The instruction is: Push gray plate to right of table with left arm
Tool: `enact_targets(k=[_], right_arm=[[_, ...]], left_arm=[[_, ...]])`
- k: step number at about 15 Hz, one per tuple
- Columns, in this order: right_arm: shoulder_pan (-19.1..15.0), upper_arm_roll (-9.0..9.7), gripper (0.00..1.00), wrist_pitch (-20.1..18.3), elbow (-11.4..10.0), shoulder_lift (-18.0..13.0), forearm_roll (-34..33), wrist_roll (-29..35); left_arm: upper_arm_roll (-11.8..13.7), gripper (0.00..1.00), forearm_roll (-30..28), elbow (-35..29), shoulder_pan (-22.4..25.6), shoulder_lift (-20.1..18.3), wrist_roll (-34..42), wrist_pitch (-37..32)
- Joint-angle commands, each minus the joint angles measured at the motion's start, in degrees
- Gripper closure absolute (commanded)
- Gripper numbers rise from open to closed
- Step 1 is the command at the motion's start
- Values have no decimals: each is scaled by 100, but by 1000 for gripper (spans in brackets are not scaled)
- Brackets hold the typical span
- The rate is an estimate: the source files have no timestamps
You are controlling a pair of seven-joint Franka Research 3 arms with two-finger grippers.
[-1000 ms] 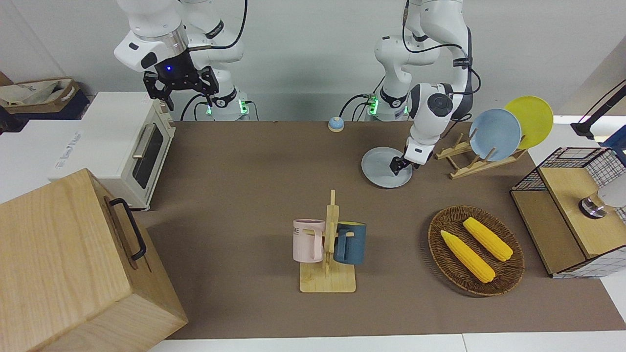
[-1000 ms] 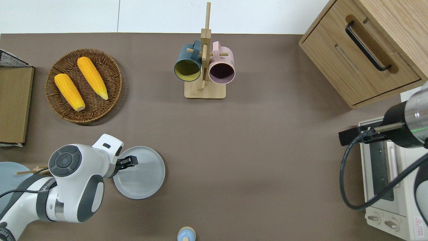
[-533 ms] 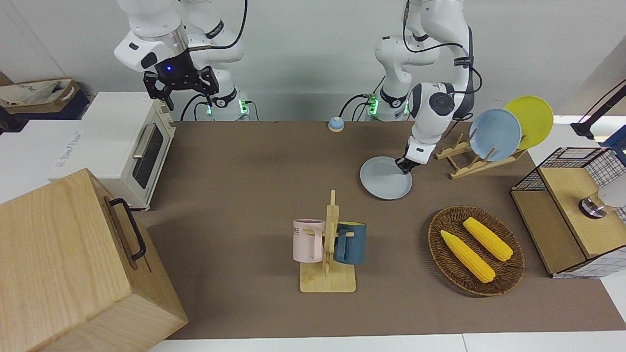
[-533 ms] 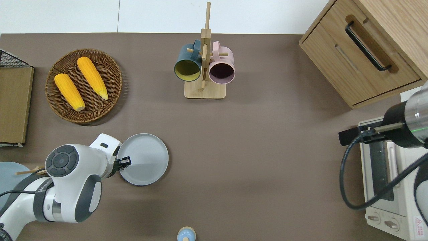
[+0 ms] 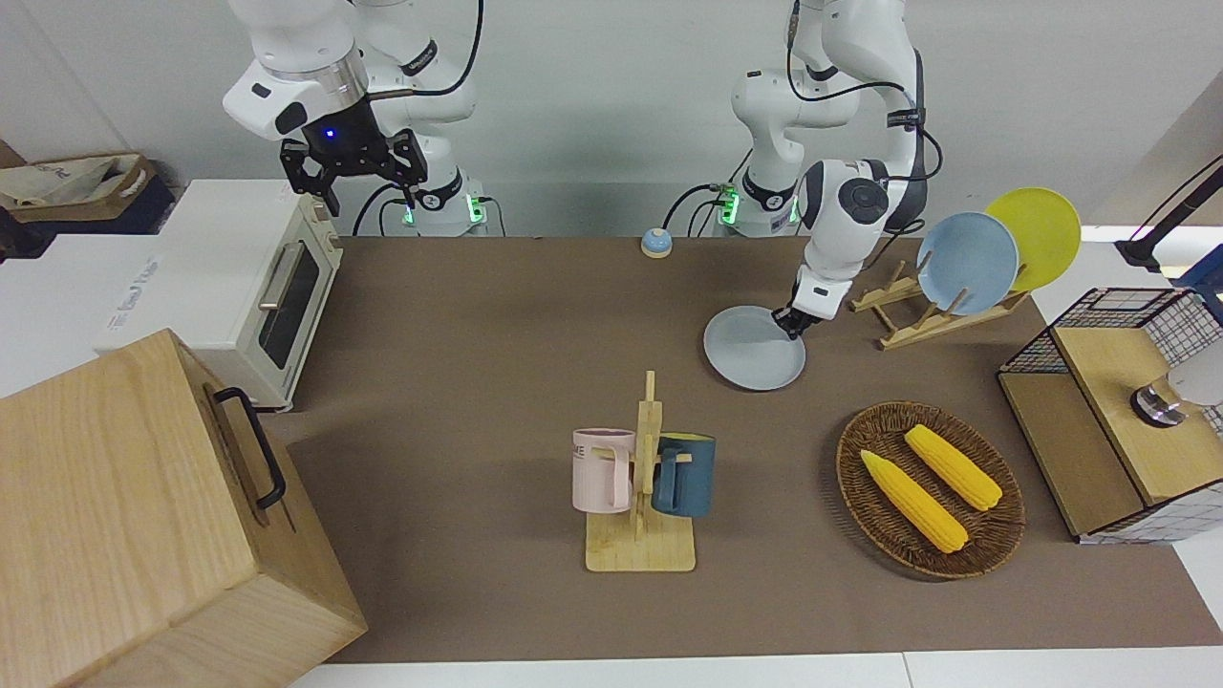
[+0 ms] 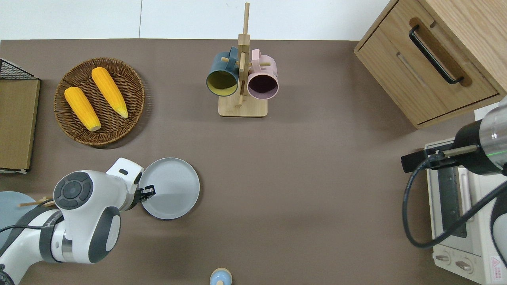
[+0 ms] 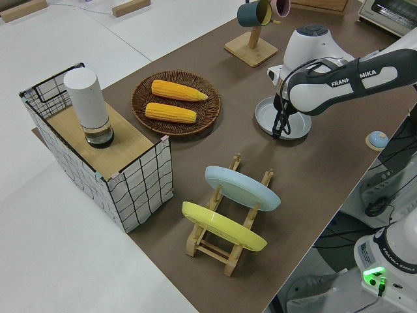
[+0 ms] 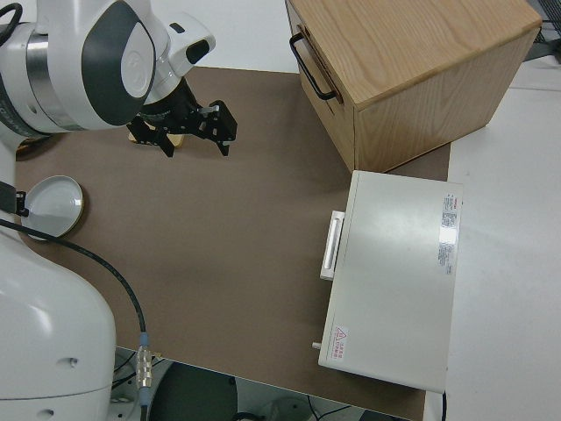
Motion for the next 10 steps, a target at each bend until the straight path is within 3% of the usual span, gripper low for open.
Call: enact_targets(k=[1, 5, 10], right_arm=[[-113, 96, 17, -89, 50, -17, 33, 74], [-113, 96, 17, -89, 50, -17, 33, 74], [-113, 96, 17, -89, 50, -17, 33, 74]], left_arm=[[-22, 1000, 99, -26, -94, 109, -245, 97], [-206, 1000, 29, 62, -191, 135, -604, 98], [-900, 1000, 38, 439, -305, 478, -1834, 54]])
